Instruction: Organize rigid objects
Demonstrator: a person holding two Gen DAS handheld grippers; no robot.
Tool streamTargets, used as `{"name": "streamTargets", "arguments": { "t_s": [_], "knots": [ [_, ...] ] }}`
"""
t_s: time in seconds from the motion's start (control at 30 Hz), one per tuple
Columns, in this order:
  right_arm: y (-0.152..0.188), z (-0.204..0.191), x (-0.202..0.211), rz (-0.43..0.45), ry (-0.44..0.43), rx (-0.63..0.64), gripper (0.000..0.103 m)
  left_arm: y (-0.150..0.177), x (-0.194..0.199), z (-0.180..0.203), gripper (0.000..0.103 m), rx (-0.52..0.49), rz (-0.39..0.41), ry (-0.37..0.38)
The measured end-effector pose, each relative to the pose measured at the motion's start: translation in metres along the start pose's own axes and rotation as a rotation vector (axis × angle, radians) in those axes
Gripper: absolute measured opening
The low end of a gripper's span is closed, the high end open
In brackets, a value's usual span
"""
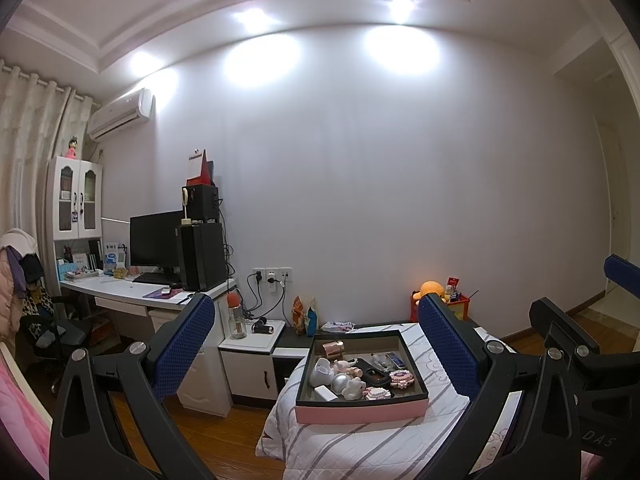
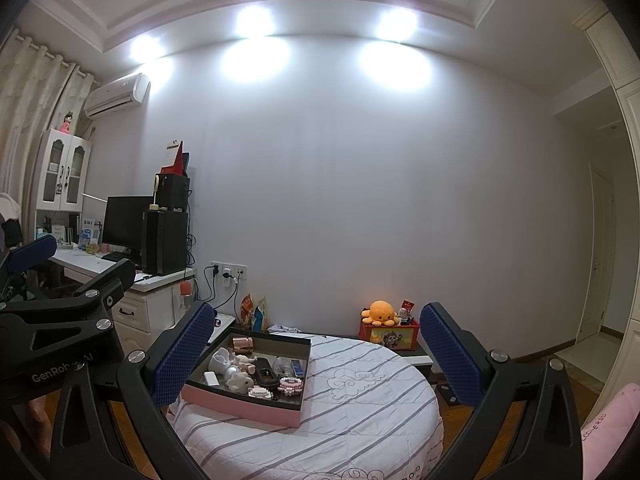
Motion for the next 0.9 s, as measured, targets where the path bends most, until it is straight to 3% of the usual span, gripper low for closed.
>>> {"name": "streamTargets", "arguments": {
  "t_s": [0.9],
  "knots": [
    [0.0032,-0.0011,0.0004,-0.003,0.002,0.005,0.103,0.003,-0.0003,-0.0001,0.103,0.003,-0.005,0.004]
  ]
}}
Point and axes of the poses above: each gripper's, at about its wrist camera, not at the fingertips, and x roughly against the way its jaws point, z to its right, y to its underside, the point moved 10 cm from there along -x, roughly the way its jaws point, and after that the axes turned 14 degrees about -x, right-handed, at the moved point
